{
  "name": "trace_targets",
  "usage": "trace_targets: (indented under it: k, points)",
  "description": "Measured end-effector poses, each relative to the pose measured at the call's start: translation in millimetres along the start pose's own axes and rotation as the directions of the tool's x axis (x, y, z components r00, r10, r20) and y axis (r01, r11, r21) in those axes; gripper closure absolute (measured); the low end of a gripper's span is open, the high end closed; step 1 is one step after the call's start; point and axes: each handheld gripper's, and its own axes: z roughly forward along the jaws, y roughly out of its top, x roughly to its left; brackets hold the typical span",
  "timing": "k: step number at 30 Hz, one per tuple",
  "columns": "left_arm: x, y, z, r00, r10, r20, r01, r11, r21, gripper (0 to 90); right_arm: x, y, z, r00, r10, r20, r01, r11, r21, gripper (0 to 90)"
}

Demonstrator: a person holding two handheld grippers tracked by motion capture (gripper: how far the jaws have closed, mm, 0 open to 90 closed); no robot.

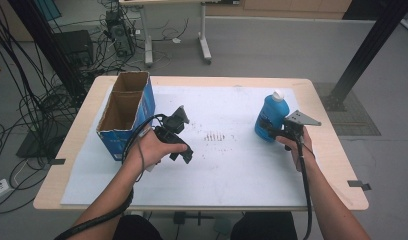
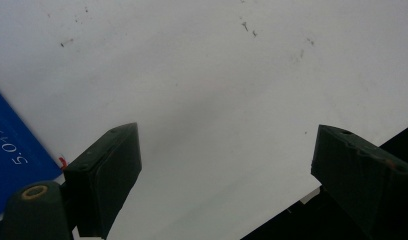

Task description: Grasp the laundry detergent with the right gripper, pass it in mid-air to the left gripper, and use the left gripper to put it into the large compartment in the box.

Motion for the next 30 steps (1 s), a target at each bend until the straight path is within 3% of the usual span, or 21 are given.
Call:
trace_targets:
  k: [30]
  points:
    - [-0.9, 1.8, -1.6, 0.9999, 0.005, -0.009, -0.005, 1.0000, 0.004, 13.0, -0.7, 0.9, -0.6, 0.9998, -0.022, 0.002, 0.022, 1.000, 0.007, 43.2]
